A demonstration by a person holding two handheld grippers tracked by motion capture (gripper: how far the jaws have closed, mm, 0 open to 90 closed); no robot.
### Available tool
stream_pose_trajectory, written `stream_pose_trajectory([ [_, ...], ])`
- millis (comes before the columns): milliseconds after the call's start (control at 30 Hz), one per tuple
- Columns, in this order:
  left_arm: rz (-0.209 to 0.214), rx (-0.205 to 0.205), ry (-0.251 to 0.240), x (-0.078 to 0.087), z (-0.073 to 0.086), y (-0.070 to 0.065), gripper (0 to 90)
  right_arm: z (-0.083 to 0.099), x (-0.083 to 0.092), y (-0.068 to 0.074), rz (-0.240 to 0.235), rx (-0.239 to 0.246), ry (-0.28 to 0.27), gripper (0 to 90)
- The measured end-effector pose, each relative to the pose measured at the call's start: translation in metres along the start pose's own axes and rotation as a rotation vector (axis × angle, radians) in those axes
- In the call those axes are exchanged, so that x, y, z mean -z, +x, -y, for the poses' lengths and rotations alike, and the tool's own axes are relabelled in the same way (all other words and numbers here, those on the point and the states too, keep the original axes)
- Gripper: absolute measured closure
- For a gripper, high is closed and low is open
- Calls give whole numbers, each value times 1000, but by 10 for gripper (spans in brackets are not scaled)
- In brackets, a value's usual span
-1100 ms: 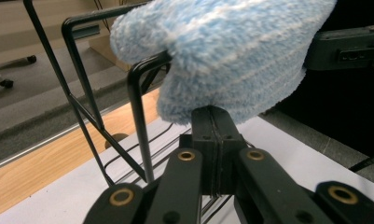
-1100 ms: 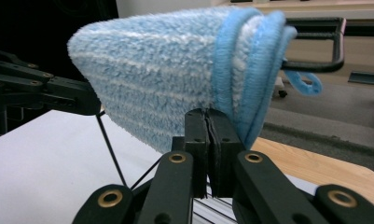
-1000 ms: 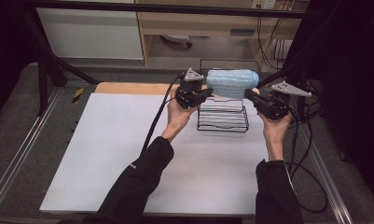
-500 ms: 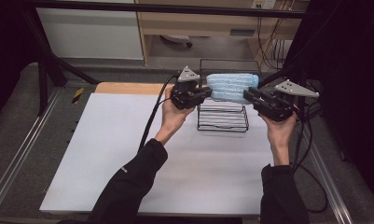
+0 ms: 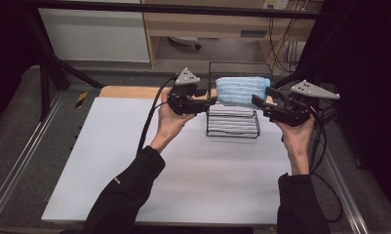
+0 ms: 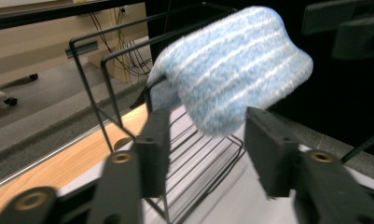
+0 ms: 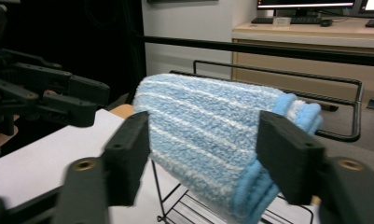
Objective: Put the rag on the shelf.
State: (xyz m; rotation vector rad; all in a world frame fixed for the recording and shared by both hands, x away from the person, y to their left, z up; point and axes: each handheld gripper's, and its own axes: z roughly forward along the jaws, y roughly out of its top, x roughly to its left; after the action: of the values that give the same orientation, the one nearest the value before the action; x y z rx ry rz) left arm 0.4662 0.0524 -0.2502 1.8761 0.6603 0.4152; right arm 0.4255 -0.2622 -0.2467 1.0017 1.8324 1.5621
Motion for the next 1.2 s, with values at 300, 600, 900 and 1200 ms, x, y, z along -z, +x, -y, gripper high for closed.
stream_pose_trajectory([
  [300, -38, 0, 69, 33, 50, 16, 202, 18, 8, 18, -39, -2, 44, 57],
  [600, -81, 53, 119, 70, 123, 36, 96, 63, 7, 29, -63, -1, 140, 6],
  [900, -134, 97, 163, 106, 191, 47, 103, 111, 5, 33, -100, -40, 195, 6],
  [1200, -171, 116, 212, 137, 236, 56, 106, 155, 13, 30, -119, -51, 232, 6],
])
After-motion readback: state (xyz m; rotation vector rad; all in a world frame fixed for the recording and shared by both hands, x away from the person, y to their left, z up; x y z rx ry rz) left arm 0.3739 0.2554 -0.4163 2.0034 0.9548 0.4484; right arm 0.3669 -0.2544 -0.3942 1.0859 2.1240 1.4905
